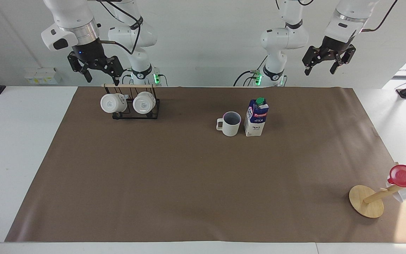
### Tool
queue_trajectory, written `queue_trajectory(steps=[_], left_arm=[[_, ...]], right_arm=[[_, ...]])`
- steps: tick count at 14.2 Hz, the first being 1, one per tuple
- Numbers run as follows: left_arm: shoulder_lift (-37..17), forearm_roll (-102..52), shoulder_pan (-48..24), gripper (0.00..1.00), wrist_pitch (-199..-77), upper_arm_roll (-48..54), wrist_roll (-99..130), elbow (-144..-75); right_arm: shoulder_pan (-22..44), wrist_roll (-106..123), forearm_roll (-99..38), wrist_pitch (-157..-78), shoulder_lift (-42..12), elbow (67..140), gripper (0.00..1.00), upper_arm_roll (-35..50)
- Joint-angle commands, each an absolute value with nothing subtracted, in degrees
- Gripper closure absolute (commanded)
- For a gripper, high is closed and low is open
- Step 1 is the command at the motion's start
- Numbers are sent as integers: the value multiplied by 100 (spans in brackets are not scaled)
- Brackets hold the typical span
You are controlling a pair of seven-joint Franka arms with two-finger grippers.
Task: Place cup and milk on table
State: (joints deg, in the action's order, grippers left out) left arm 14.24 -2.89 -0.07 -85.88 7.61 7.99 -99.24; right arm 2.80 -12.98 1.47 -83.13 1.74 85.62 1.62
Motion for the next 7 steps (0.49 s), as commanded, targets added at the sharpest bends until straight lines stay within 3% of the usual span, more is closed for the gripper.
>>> queue_trajectory(steps=[1,7], left_arm=[[1336,-404,97,0,-8420,826,712,-9729],[1336,-404,79,0,-8385,835,729,-9729]], right_arm=[[211,-1187,44,-8332,308,8710,0,158],[158,-1134,53,-8350,290,8701,0,158]])
